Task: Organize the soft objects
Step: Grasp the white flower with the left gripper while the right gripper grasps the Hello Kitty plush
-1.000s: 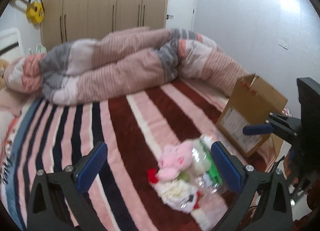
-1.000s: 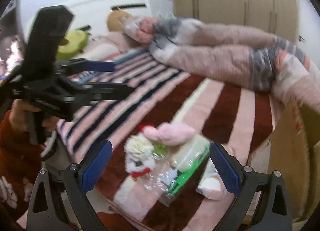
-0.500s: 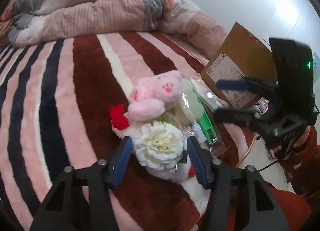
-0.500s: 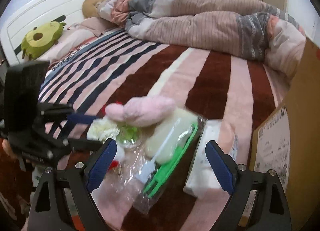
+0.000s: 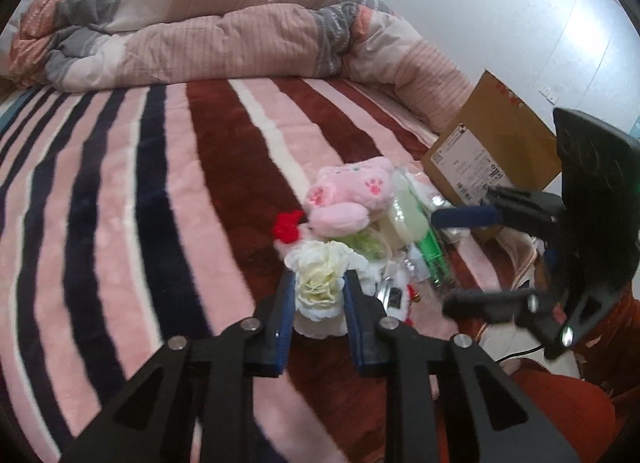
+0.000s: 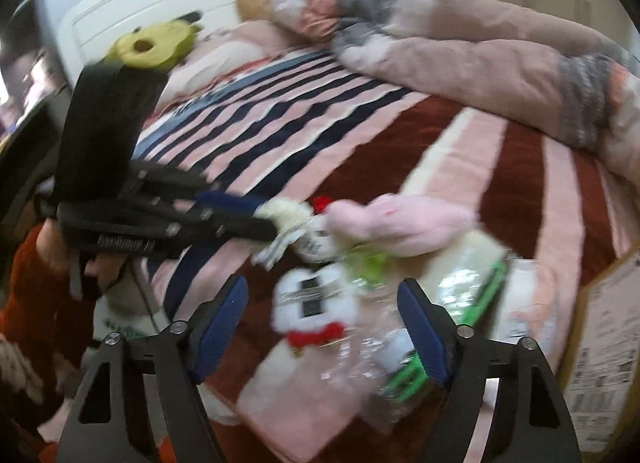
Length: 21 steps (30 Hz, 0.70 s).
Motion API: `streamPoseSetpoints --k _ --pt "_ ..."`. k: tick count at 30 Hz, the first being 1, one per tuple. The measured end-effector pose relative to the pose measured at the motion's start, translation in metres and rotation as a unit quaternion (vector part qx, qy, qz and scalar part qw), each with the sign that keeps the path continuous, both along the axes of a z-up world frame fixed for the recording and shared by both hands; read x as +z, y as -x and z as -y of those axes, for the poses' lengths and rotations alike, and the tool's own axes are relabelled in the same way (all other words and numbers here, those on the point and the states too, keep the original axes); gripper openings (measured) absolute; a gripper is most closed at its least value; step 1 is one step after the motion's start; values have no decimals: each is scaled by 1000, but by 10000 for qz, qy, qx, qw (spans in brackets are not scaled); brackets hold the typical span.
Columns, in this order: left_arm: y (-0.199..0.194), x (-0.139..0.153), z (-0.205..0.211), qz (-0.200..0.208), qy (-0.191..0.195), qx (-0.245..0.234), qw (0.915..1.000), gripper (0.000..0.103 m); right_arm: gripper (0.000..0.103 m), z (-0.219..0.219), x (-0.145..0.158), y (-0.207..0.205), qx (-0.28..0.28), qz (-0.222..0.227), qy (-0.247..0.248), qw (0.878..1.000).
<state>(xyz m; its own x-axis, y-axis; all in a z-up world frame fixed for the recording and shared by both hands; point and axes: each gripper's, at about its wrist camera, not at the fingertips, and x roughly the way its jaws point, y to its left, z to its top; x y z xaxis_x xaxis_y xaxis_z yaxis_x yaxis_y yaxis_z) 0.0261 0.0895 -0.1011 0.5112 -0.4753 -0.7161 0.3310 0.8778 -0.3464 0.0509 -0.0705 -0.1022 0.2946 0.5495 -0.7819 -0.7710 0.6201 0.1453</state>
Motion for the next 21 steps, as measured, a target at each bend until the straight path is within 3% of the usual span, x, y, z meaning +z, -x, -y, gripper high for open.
streamPoseSetpoints --k 5,9,13,19,21 --pt "1 -11 0 -200 -162 -50 9997 21 67 -17 -19 2 110 -197 295 9993" --pt "1 -23 4 -329 -130 -98 9993 31 67 -20 -35 -7 -4 -462 511 9976" --pt "-2 -32 8 -410 -170 -100 9990 32 65 -23 -43 -9 61 -485 593 9970" --pt "-1 -28 7 -414 -106 -65 9991 19 62 -33 -45 -8 117 -257 749 9968" --pt "0 -25 4 -356 -132 29 9993 19 46 -37 -47 -6 171 -239 825 9962"
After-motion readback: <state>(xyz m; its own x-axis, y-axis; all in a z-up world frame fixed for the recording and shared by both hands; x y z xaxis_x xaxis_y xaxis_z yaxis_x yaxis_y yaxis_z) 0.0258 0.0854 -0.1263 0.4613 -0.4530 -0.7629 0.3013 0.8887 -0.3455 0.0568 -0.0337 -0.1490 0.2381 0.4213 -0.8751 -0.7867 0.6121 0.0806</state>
